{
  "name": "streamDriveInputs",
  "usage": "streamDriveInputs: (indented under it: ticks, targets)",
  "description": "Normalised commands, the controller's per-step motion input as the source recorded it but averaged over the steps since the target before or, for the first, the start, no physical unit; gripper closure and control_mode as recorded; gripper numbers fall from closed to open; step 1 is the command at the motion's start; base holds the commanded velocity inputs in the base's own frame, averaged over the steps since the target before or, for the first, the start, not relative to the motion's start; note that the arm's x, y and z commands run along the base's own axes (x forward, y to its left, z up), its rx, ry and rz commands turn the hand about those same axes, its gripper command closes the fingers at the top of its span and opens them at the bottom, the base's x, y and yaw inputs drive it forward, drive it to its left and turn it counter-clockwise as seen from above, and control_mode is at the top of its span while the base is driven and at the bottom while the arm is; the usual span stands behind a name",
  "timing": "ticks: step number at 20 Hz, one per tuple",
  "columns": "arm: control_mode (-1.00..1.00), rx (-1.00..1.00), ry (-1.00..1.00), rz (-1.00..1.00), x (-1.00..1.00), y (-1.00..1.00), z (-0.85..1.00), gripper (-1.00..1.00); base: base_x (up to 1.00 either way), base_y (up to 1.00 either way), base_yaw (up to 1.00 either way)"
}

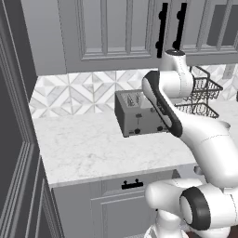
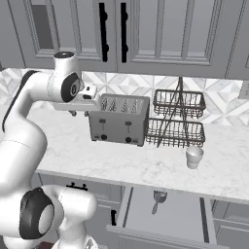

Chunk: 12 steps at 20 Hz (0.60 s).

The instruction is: Pick the measuring cup from the drawer and place it on the counter.

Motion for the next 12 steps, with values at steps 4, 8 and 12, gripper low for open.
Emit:
streamDriveInputs:
  ticks: [4, 8, 12]
  targets:
    - [-1.0, 0.0, 0.0, 0.0, -0.28, 0.0, -0.12, -1.0, 0.0, 0.0, 0.0]
    - [-1.0, 0.0, -0.01, -0.01, -0.61, 0.0, -0.55, -1.0, 0.0, 0.0, 0.0]
    - [-1.0, 0.0, -0.07, -0.07, -0.44, 0.0, -0.63, -1.0, 0.0, 0.0, 0.0]
